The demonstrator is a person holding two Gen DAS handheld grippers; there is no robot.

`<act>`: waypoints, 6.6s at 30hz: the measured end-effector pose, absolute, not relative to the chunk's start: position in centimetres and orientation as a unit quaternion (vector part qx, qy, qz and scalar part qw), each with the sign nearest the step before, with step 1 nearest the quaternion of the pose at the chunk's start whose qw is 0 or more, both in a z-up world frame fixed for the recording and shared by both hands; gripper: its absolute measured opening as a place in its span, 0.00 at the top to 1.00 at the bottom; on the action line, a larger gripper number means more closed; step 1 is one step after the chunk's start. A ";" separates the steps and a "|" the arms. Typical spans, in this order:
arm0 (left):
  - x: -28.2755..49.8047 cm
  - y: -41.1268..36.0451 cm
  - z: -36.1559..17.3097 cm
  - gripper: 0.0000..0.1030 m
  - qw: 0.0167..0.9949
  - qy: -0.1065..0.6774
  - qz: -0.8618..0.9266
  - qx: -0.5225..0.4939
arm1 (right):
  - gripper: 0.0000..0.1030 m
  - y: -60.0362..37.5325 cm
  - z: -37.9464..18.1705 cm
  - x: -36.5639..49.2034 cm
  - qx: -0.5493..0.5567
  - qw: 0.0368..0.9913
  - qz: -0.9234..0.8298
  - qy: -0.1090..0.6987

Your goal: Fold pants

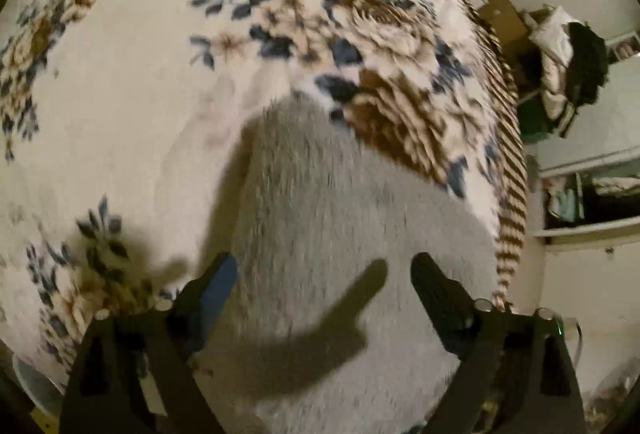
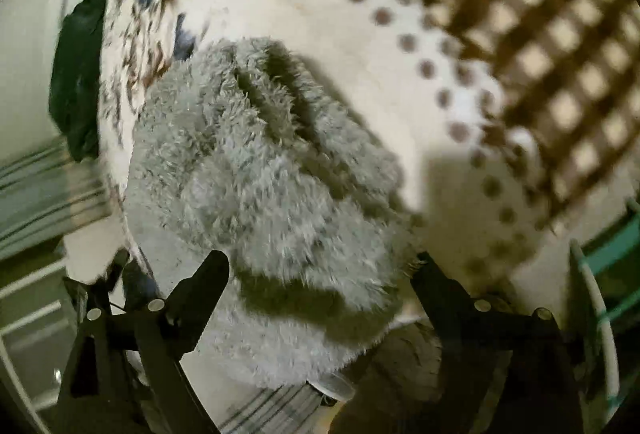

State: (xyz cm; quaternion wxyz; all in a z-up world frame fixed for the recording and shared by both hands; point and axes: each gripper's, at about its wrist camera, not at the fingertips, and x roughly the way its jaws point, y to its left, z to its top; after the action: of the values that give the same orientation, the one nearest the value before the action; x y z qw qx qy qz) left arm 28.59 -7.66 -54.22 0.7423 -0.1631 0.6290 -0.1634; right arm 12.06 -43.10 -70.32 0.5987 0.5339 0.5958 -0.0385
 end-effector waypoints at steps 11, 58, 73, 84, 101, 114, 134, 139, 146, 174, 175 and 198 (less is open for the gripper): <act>25.7 -5.1 -61.6 0.04 0.662 0.667 -0.210 -0.271 | 0.00 -43.1 -76.3 16.4 0.570 0.582 0.126 0.566; 69.2 0.9 -53.8 0.54 0.756 0.548 -0.240 -0.265 | 0.55 -37.4 -65.0 69.6 0.395 0.709 0.137 0.568; 66.1 -0.9 -48.0 0.20 0.836 0.532 -0.111 -0.083 | 0.04 -32.3 -59.9 71.1 0.197 0.768 -0.021 0.609; 58.7 -2.7 -40.0 0.17 0.874 0.485 -0.032 0.024 | 0.00 -29.2 -46.8 59.8 0.077 0.831 -0.134 0.534; 39.0 -4.9 -18.0 0.17 0.911 0.411 -0.027 0.032 | 0.00 -28.7 -19.8 36.1 0.067 0.891 -0.135 0.428; 26.8 -4.1 -6.6 0.17 0.925 0.381 -0.008 0.012 | 0.00 -28.5 -4.5 21.6 0.050 0.925 -0.104 0.363; 24.5 -2.1 -4.0 0.00 0.928 0.369 -0.027 0.037 | 0.00 -24.2 1.1 18.4 0.037 0.927 -0.115 0.355; 24.2 -1.8 -3.8 0.00 0.930 0.366 -0.025 0.031 | 0.00 -23.8 0.9 18.1 0.032 0.925 -0.118 0.359; 24.2 -1.3 -3.7 0.00 0.930 0.366 -0.024 0.029 | 0.00 -23.4 0.9 18.0 0.029 0.925 -0.115 0.361; 23.5 -0.9 -4.0 0.00 0.928 0.371 -0.014 0.024 | 0.00 -23.8 0.5 18.2 0.035 0.922 -0.092 0.375; 23.4 -1.0 -3.9 0.00 0.929 0.370 -0.013 0.023 | 0.00 -23.9 0.5 18.3 0.035 0.922 -0.092 0.375; 23.4 -1.4 -3.1 0.00 0.929 0.369 0.002 0.022 | 0.00 -24.2 0.1 18.7 0.039 0.920 -0.091 0.379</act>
State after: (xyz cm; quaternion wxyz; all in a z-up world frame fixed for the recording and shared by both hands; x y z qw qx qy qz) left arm 23.40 -1.41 -3.12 0.9292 0.0218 0.3689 0.0023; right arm 18.67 -24.20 0.15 0.9200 0.0386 0.3793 -0.0907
